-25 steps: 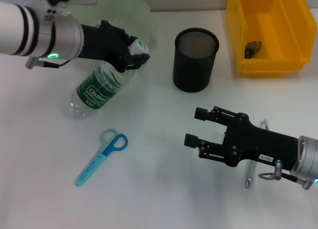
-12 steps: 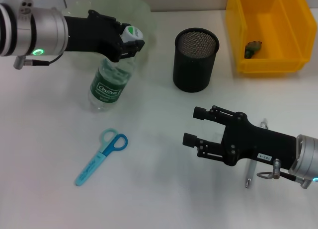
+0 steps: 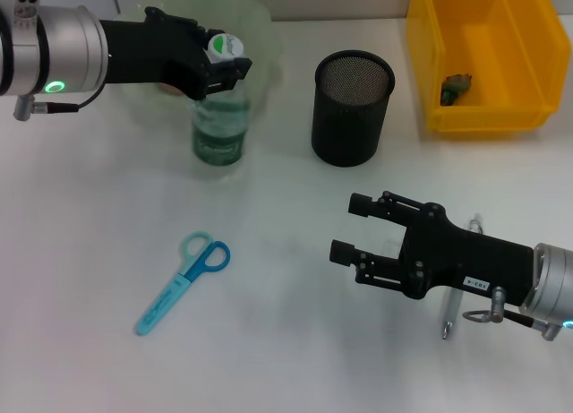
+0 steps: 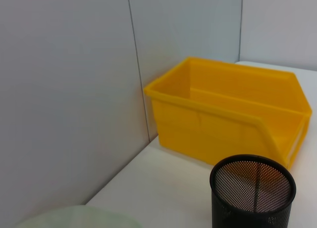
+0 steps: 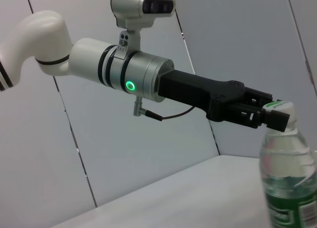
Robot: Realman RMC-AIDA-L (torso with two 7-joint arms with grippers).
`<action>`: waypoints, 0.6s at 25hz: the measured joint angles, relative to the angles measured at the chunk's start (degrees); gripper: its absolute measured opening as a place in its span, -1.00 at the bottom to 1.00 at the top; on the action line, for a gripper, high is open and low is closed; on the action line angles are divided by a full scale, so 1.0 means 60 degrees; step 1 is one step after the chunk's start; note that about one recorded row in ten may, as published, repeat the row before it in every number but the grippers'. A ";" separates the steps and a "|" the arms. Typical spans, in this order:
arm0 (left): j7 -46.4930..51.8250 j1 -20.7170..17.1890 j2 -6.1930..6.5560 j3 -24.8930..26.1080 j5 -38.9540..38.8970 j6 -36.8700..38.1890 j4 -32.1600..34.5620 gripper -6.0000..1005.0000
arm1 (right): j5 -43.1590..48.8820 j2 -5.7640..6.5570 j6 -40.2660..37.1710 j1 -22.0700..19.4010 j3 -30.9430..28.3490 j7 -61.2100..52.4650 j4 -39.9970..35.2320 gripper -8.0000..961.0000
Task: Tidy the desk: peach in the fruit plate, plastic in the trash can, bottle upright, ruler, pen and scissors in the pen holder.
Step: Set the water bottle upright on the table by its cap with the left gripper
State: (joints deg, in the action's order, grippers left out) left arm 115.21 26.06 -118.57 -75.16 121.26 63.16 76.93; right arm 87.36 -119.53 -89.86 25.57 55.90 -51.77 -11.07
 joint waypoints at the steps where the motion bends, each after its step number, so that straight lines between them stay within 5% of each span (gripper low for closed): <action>1: -0.0072 -0.0032 0.0000 0.0034 -0.0097 -0.0012 0.0003 -0.12 | 0.0001 0.0000 0.0013 0.0000 0.0000 0.0000 0.0000 0.58; 15: -0.0582 -0.0314 0.0012 0.0442 -0.0788 -0.0189 -0.0112 -0.12 | 0.0001 -0.0016 0.0111 0.0131 -0.0001 0.0000 0.0000 0.58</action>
State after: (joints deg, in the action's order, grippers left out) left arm 111.72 24.18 -118.49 -72.51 116.53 62.03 76.26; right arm 87.37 -119.62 -89.20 26.36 55.89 -51.77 -11.07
